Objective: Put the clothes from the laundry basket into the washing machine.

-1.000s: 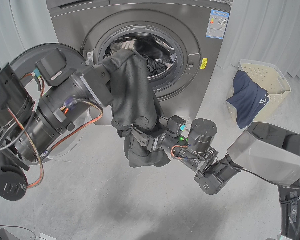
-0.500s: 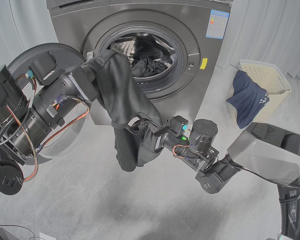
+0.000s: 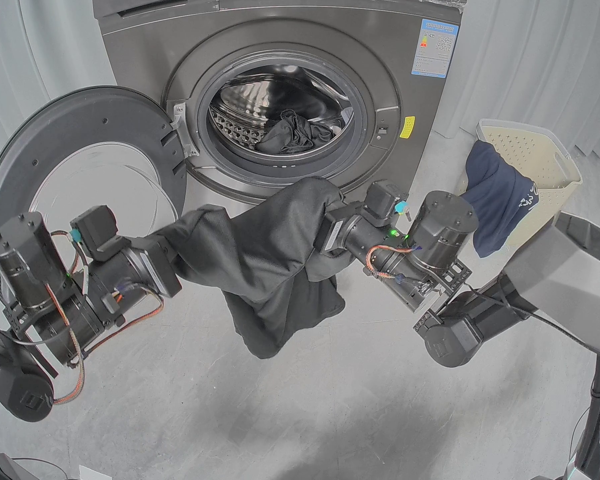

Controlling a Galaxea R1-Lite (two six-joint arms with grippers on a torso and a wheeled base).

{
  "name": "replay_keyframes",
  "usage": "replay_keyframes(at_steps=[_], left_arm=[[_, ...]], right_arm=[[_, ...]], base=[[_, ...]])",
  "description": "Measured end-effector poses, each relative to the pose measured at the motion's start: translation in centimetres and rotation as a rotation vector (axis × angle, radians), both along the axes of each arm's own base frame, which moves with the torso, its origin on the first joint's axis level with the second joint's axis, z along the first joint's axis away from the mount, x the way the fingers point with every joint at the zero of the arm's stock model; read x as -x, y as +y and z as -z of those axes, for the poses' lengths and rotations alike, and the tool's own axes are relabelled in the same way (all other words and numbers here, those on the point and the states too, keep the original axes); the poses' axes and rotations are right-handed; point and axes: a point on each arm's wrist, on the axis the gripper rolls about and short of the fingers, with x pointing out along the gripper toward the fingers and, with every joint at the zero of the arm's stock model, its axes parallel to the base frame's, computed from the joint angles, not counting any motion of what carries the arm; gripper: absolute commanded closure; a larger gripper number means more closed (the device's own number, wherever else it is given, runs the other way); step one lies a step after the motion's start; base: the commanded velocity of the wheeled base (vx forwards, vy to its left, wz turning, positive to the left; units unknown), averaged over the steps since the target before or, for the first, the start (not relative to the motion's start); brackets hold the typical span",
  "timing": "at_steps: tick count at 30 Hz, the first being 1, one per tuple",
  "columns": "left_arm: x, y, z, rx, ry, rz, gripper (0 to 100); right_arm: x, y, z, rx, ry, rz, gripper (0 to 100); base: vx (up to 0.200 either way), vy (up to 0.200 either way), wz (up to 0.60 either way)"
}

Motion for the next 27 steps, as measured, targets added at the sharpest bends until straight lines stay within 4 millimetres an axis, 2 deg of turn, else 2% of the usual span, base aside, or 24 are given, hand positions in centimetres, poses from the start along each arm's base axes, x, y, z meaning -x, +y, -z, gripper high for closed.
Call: replay_keyframes(at_steps=[2,3,13,27], left_arm=[[0.0,0.1,0.8,-0.014,0.026,-0.001,100],[0.0,0.1,1.1,-0.019,0.034,-0.001,0],[0.3,0.1,2.9,-0.054,0.108,0.003,0],[3.1,0.1,9.1,-0.271,0.298,0.068,0]], right_arm=[[0.5,-0.1,-0.8,-0.011,-0.012,-0.004,100],[0.7,-0.1,-1.1,-0.014,-0.016,-0.006,100],[1.6,-0.5,-2.6,-0.035,-0.037,-0.013,100],[1.1,-1.2,-4.1,-0.059,-0.066,0.006,100]], base=[[0.0,0.0,0.0],[0.0,0.0,0.0],[0.0,0.0,0.0],[0.0,0.0,0.0]])
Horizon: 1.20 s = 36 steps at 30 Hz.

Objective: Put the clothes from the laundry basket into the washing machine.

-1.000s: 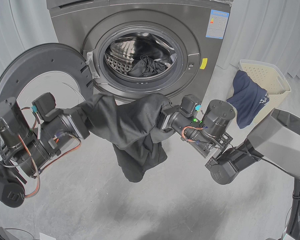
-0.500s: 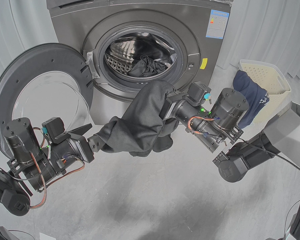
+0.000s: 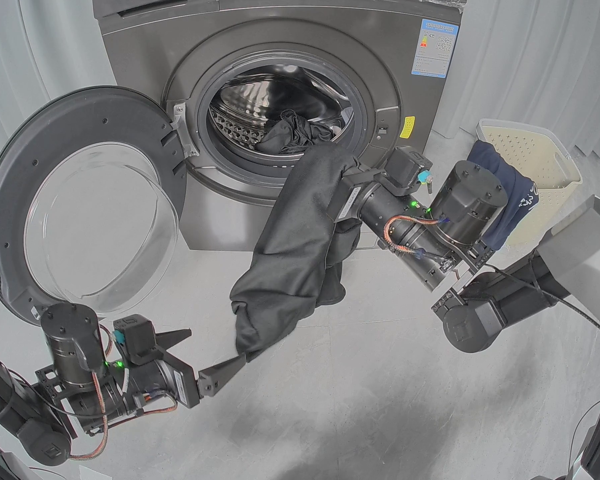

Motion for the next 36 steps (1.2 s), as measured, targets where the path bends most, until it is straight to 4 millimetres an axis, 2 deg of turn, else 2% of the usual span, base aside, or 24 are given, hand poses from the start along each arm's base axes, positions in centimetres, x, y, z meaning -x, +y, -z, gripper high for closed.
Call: replay_keyframes(at_steps=[5,9,17,22,28,36], left_arm=[[0.7,-0.5,1.3,-0.046,0.048,0.043,0],[0.2,-1.2,1.2,-0.038,0.036,0.058,0],[-3.5,-3.6,-1.6,0.052,-0.105,0.06,0],[-6.2,-5.3,-2.2,0.088,-0.167,0.058,0],[-8.8,-7.1,-1.2,0.11,-0.202,0.078,0],[-11.3,-8.0,0.7,0.113,-0.212,0.064,0]], right_arm=[[-0.1,-0.1,-0.4,-0.008,-0.006,0.002,100],[0.2,0.2,-0.4,-0.01,-0.006,-0.007,100],[1.0,0.7,0.0,-0.003,0.006,-0.031,100],[1.8,1.1,0.2,0.007,0.017,-0.052,100],[3.1,2.0,0.2,0.009,0.019,-0.091,100],[5.2,3.5,0.0,0.001,0.027,-0.161,100]], base=[[0.0,0.0,0.0],[0.0,0.0,0.0],[0.0,0.0,0.0],[0.0,0.0,0.0],[0.0,0.0,0.0],[0.0,0.0,0.0]])
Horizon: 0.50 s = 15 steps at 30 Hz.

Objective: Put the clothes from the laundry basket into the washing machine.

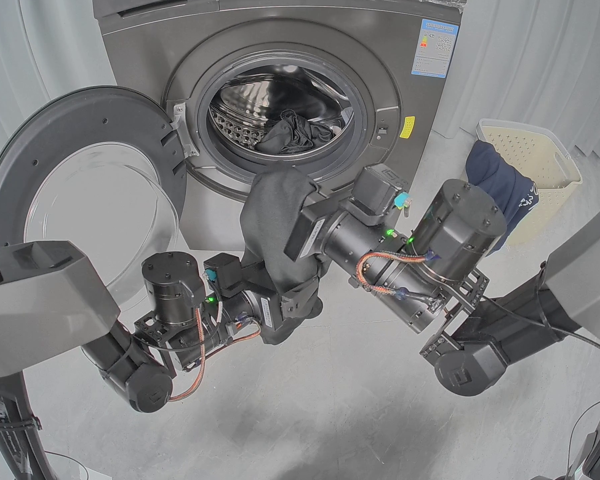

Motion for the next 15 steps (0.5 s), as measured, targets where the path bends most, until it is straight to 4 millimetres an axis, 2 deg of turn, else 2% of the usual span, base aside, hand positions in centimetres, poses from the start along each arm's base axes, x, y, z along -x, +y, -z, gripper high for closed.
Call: replay_keyframes(at_steps=[8,9,15], left_arm=[[-3.2,0.1,0.2,0.026,-0.042,-0.11,0],[-3.5,0.1,0.2,0.031,-0.049,-0.122,100],[-4.7,-0.2,-0.1,0.056,-0.076,-0.155,100]], right_arm=[[1.0,0.4,-0.2,-0.006,0.006,-0.027,100],[1.1,0.4,-0.2,-0.006,0.008,-0.027,100],[1.1,0.2,0.0,-0.004,0.016,-0.021,100]], base=[[0.0,0.0,0.0],[0.0,0.0,0.0],[0.0,0.0,0.0]])
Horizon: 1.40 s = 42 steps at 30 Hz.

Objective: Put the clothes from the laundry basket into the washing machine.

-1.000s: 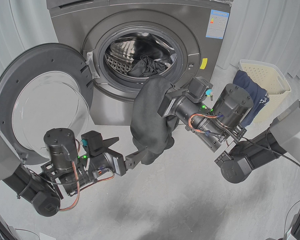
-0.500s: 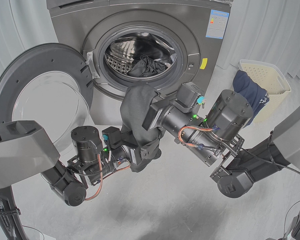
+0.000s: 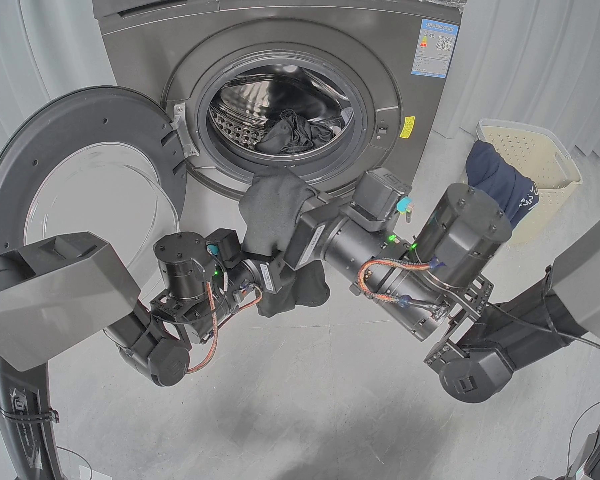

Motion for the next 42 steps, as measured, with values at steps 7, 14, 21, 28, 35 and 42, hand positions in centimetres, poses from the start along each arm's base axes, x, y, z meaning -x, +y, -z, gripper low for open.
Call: replay_keyframes(at_steps=[7,14,21,28,35,42], left_arm=[[-0.8,0.5,-1.0,0.047,-0.03,-0.041,100],[-0.1,1.3,-3.0,0.075,-0.06,-0.049,100],[2.2,2.1,-6.2,0.104,-0.102,-0.038,100],[5.3,2.8,-8.8,0.135,-0.132,-0.017,100],[6.7,3.6,-10.2,0.163,-0.154,-0.073,100],[7.9,4.0,-10.5,0.167,-0.149,-0.112,100]], right_arm=[[-0.5,-1.5,0.4,0.014,0.022,0.039,100],[-2.4,-4.0,0.6,0.021,0.033,0.122,100],[-3.6,-4.8,2.1,0.051,0.064,0.158,100],[-4.2,-4.5,3.7,0.071,0.082,0.156,0],[-3.9,-4.2,4.8,0.091,0.104,0.141,0],[-1.2,-5.3,7.9,0.198,0.186,0.067,0]], base=[[0.0,0.0,0.0],[0.0,0.0,0.0],[0.0,0.0,0.0],[0.0,0.0,0.0],[0.0,0.0,0.0],[0.0,0.0,0.0]])
